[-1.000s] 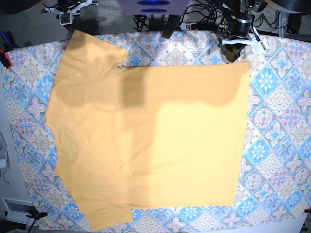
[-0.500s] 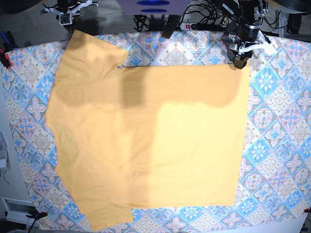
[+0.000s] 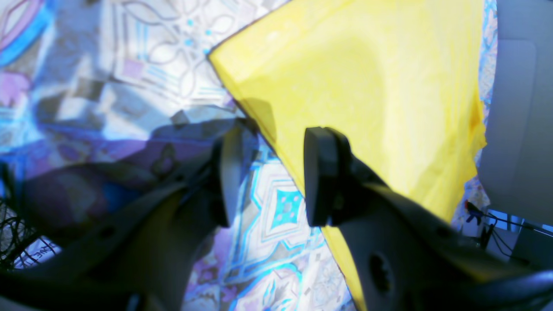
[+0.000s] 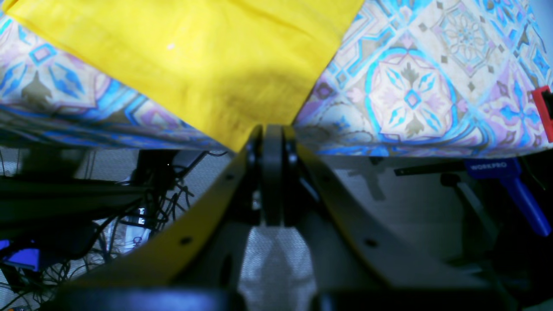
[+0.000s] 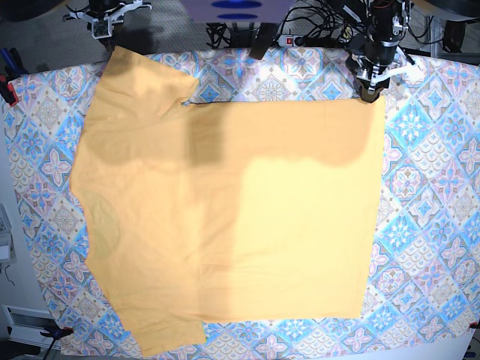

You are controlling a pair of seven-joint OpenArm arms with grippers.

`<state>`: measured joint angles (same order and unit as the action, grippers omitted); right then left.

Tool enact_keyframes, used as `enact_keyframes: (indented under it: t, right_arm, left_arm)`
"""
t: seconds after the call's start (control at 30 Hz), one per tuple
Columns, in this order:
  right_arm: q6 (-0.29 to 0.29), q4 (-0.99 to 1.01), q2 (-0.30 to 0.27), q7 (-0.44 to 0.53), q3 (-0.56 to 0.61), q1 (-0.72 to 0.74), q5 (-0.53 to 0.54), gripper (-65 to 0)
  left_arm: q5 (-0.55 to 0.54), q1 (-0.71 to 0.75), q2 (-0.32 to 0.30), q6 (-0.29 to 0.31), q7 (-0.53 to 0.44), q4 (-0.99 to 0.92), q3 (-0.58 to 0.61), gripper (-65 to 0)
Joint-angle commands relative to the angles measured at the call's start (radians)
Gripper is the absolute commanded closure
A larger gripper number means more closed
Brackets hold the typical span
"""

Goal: Fold the T-shirt properly
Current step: 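Lower both grippers onto the shirt's shoulder edge and pinch the fabric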

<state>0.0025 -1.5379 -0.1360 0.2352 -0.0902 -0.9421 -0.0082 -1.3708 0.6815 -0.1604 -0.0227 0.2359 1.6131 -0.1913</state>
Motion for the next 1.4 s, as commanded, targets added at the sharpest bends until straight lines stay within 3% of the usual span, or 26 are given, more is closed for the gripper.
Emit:
enact_keyframes:
  t: [0.0, 0.73, 0.8, 0.9, 1.13, 1.37]
  right_arm:
    - [-0.005, -0.009, -0.006, 0.025, -0.006, -0.015, 0.003, 0.0]
    - [-0.005, -0.008, -0.006, 0.025, -0.006, -0.015, 0.003, 0.0]
    - [-0.005, -0.008, -0.006, 0.025, -0.006, -0.015, 0.003, 0.0]
    - [-0.005, -0.006, -0.006, 0.025, -0.006, -0.015, 0.003, 0.0]
    - [-0.005, -0.005, -0.006, 0.020, -0.001, -0.016, 0.003, 0.0]
    - [-0.005, -0.051, -0.006, -0.127, 0.022, -0.018, -0.016, -5.4]
  left_arm:
    - [-0.008, -0.001, -0.005, 0.014, -0.010, 0.002, -0.003, -24.2]
    - [-0.042, -0.104, -0.008, 0.014, -0.010, -0.124, 0.005, -23.0]
    - [-0.042, -0.105, -0.008, 0.016, -0.008, -0.124, 0.005, -17.8]
    - [-0.042, -0.105, -0.009, 0.017, -0.008, -0.124, 0.005, -0.8]
    - [-0.042, -0.104, -0.009, 0.019, 0.059, -0.122, -0.001, 0.0]
    - [-0.042, -0.098, -0.009, 0.019, 0.062, -0.122, -0.001, 0.0]
